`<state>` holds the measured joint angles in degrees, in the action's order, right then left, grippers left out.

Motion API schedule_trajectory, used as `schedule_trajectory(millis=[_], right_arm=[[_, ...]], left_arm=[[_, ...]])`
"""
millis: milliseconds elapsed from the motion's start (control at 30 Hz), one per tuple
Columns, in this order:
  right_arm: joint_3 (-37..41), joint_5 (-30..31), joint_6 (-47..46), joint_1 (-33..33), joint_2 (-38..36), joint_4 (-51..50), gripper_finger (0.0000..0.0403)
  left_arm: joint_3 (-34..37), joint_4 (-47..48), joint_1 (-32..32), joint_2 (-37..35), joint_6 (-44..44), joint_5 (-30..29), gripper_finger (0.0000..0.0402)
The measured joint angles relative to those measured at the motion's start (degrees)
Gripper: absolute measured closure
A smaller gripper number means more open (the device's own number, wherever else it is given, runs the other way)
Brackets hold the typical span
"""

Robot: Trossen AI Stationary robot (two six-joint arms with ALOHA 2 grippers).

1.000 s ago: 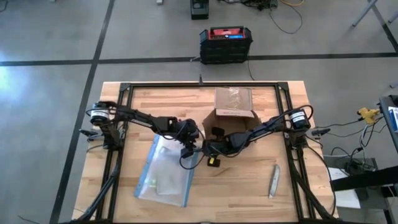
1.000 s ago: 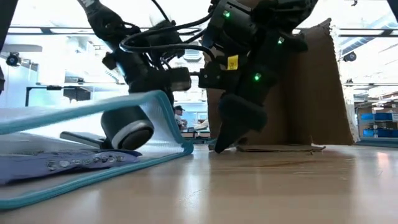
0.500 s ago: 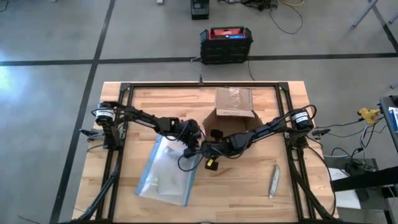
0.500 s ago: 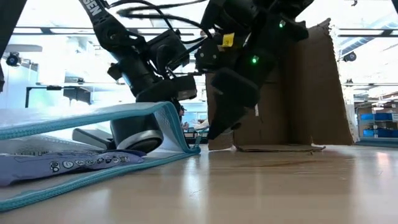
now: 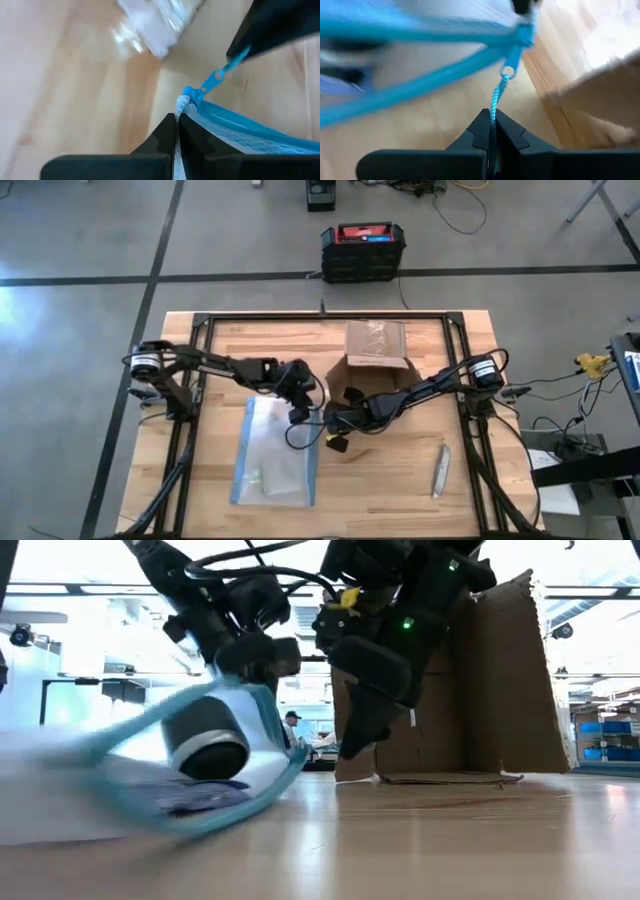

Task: Pack items into zip bag
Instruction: Close the blue transparent zip bag

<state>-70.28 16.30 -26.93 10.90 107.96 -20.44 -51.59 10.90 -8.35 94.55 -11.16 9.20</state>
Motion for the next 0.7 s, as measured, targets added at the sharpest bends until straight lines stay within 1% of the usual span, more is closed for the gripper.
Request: schedule_trajectory(millis=[200, 367, 700], right_arm=[[-0.03, -1.08, -3.1, 0.92, 0.04, 7.75, 0.0403], [-0.4, -1.16, -3.26, 1.34, -0.23, 7.44, 0.0403], [-6.36, -0.54, 5.73, 0.24, -4.79, 6.88, 0.0403]], left_arm=[[-0.02, 2.77, -1.94, -3.03, 1.62, -0.31, 0.0401], [-0.02, 3.25, -2.83, -7.17, 2.67, -0.17, 0.0402], [-0.09, 7.81, -3.07, -18.37, 2.91, -1.86, 0.0401]])
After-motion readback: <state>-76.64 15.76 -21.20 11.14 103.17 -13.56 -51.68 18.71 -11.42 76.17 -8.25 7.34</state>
